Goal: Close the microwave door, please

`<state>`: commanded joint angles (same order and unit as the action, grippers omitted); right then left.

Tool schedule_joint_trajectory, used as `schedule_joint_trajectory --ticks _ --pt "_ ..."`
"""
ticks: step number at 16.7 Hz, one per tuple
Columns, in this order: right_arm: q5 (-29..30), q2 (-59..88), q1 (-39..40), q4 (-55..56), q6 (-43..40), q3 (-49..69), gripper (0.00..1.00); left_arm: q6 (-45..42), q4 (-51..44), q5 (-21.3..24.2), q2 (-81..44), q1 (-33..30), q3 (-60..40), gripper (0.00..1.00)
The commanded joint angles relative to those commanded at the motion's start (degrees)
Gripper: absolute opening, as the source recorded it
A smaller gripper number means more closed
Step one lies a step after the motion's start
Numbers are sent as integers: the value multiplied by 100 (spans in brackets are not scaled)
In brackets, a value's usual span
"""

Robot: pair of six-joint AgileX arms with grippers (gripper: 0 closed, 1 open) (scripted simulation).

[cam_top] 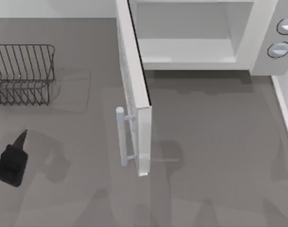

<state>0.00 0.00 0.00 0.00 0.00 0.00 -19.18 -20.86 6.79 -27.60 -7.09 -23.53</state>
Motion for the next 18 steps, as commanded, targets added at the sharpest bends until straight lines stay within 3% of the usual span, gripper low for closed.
schedule_joint_trajectory --ticks 11,18 --pt "0 0 0 0 0 0 100 -2697 -4164 1079 -5625 -1040 -4974 100" --pt "0 0 0 0 0 0 100 -3403 -6003 1659 -7415 -1440 -7942 100"
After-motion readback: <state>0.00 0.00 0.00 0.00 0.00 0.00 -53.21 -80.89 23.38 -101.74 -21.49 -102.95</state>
